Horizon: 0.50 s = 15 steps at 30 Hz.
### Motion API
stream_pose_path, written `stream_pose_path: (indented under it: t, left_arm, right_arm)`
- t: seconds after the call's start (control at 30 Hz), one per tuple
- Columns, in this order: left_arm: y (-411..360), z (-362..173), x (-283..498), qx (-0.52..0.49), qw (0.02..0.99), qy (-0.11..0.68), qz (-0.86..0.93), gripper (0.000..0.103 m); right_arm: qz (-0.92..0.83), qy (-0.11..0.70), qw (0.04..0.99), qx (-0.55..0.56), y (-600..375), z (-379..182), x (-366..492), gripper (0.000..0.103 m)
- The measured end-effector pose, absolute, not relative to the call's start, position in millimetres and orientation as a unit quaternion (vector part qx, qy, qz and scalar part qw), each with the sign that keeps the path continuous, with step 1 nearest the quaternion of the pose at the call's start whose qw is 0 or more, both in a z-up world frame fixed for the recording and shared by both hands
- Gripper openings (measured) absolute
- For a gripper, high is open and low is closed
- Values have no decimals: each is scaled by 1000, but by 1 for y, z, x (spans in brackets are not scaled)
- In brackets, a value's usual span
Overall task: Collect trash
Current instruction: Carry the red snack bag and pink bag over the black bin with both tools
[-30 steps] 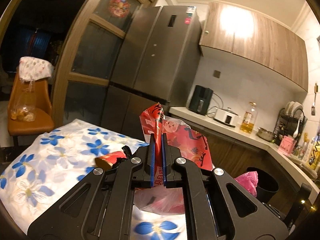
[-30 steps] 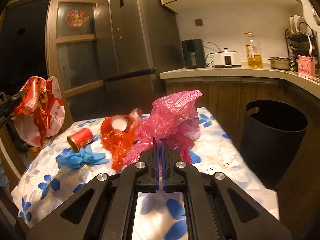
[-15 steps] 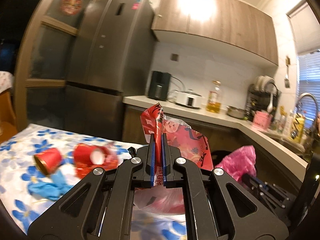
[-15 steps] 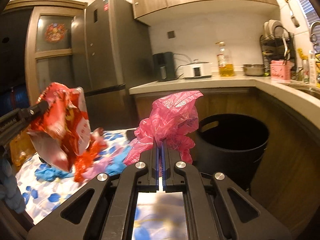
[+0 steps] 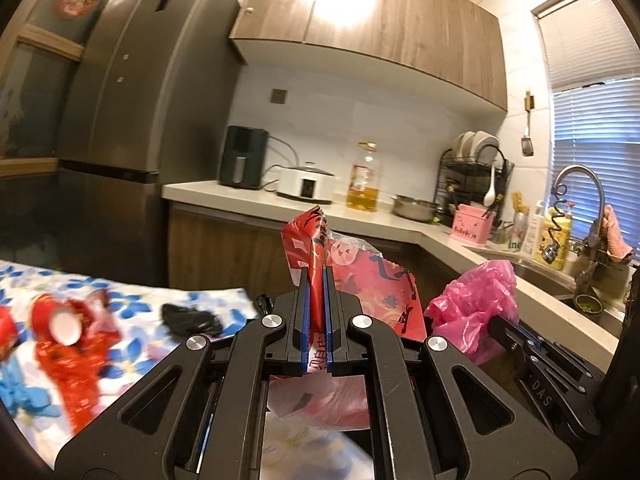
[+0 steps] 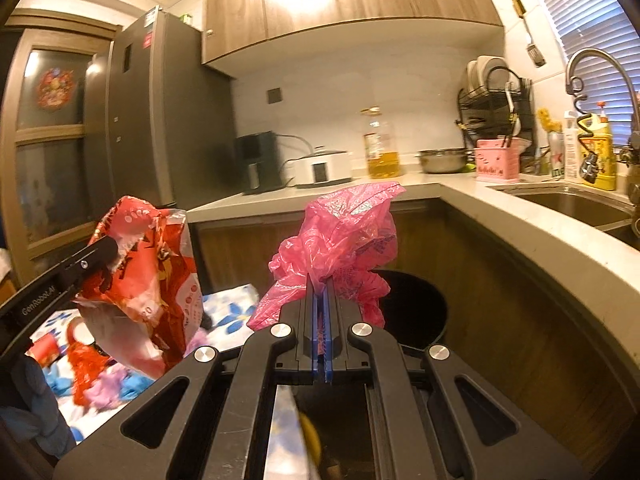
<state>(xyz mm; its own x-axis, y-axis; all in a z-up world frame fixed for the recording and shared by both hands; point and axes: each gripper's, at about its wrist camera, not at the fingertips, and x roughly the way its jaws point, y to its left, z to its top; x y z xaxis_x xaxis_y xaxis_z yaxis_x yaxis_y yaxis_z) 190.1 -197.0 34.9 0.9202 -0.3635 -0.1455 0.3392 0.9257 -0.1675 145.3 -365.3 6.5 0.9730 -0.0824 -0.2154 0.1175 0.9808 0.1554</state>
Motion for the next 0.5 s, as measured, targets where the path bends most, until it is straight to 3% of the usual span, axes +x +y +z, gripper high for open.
stream_pose_path:
  t: [0.5]
  left_arm:
    - [-276,18,257,-78,960,98,-250,5]
  right_arm:
    - [-89,102,986,97,-408,2,181,3]
